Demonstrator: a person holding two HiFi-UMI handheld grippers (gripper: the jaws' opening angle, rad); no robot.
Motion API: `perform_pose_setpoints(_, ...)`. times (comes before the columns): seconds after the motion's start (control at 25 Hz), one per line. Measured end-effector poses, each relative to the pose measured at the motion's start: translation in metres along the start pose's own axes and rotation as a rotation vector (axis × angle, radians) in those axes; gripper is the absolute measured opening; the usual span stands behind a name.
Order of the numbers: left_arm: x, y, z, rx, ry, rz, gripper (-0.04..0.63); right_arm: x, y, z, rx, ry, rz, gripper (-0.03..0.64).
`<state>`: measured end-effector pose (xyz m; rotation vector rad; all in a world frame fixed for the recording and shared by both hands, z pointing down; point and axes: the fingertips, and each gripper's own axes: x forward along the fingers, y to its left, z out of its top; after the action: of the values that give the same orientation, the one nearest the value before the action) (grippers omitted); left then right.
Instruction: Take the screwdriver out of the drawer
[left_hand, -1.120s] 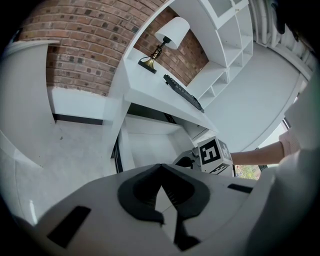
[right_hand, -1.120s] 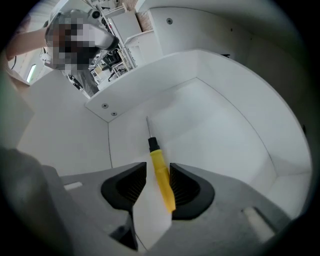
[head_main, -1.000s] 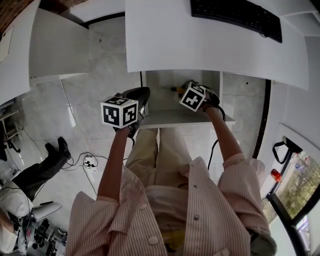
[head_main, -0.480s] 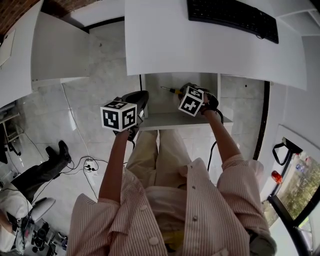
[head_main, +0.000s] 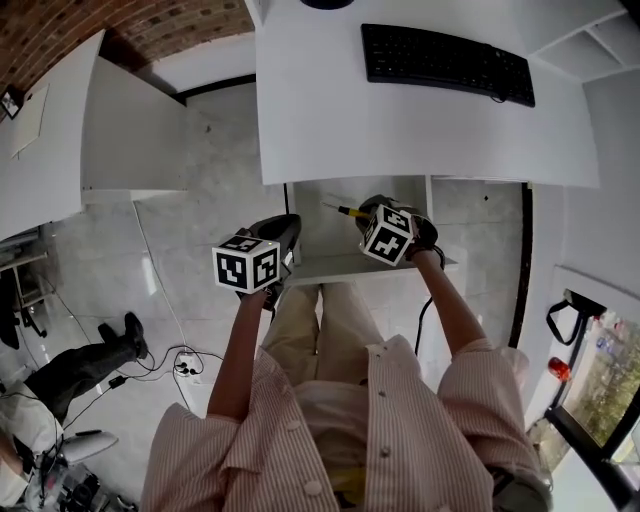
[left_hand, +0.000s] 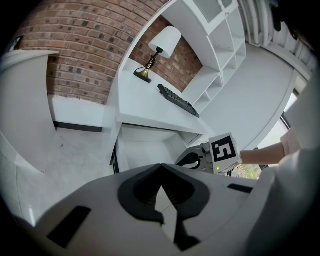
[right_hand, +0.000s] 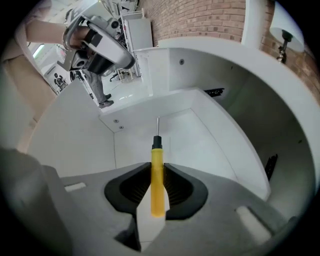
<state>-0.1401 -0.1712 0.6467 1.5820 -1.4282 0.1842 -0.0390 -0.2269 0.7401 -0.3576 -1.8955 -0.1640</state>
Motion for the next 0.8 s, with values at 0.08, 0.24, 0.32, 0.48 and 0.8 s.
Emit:
perform_pose_setpoints(0.08, -0.004, -0.003, 0.004, 0.017, -0.012, 0.0, 0.0, -0.009, 0.0, 0.005, 0.001, -0.021, -0.006, 0.082)
perform_pose_setpoints(0.24, -0.016, -0.009, 0.011, 0.039, -0.054, 0.018, 0.0, -0.029, 0.004, 0.013, 0.009, -0.058, -0.028, 0.082)
perform_pose_setpoints(0.32, -0.02, -0.013, 0.011, 0.049, -0.061, 0.016, 0.0, -0.039, 0.004, 0.018, 0.019, -0.081, -0.045, 0.081)
perform_pose_setpoints(0.48, -0.032, -0.022, 0.022, 0.068, -0.108, 0.014, 0.0, -0.064, 0.003, 0.033, 0.041, -0.16, -0.076, 0.081)
perform_pose_setpoints(0.8, -0.057, -0.034, 0.042, 0.119, -0.191, 0.015, 0.0, -0.116, 0.012, 0.063, 0.089, -0.331, -0.133, 0.081)
